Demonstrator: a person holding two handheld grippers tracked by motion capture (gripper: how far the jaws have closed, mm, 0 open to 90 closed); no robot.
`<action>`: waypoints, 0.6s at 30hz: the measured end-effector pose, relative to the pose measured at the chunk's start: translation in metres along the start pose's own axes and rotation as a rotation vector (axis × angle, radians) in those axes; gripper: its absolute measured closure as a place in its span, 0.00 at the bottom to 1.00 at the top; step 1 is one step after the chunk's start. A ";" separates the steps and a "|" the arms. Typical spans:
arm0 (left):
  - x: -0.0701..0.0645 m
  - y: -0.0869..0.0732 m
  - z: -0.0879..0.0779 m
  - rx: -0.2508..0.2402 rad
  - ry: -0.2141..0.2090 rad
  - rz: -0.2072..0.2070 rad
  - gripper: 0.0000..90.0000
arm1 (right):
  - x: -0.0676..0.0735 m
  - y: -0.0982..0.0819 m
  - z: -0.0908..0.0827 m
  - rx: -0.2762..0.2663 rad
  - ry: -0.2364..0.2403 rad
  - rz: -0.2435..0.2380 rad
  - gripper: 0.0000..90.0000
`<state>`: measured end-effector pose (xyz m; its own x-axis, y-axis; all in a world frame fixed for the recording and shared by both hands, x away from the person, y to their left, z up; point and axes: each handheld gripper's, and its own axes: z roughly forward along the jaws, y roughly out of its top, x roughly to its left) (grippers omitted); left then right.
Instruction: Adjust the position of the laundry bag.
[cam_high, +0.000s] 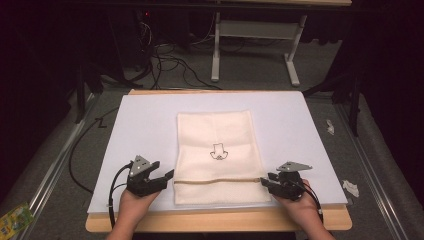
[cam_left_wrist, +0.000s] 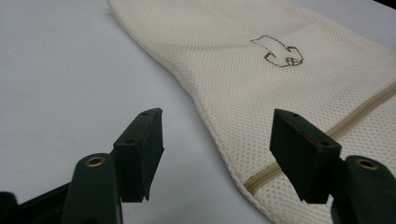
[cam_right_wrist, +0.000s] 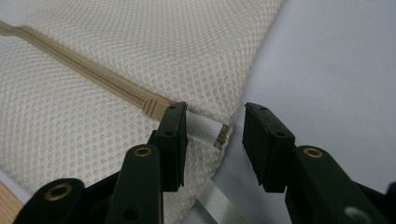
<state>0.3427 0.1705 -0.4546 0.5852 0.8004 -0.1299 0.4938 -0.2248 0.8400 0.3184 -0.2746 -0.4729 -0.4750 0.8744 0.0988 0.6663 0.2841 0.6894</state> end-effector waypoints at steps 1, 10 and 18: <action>0.000 0.000 0.000 0.000 0.000 0.000 0.40 | 0.000 0.000 0.000 0.000 0.000 0.000 0.68; 0.000 0.000 0.000 -0.007 0.003 -0.016 0.38 | 0.000 0.001 0.001 0.007 0.019 -0.008 0.76; -0.001 0.000 0.000 -0.017 0.001 -0.021 0.39 | 0.001 0.000 0.001 0.000 0.030 -0.013 0.84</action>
<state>0.3419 0.1694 -0.4541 0.5741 0.8055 -0.1468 0.4948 -0.1984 0.8460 0.3186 -0.2729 -0.4736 -0.5006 0.8585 0.1108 0.6598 0.2955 0.6909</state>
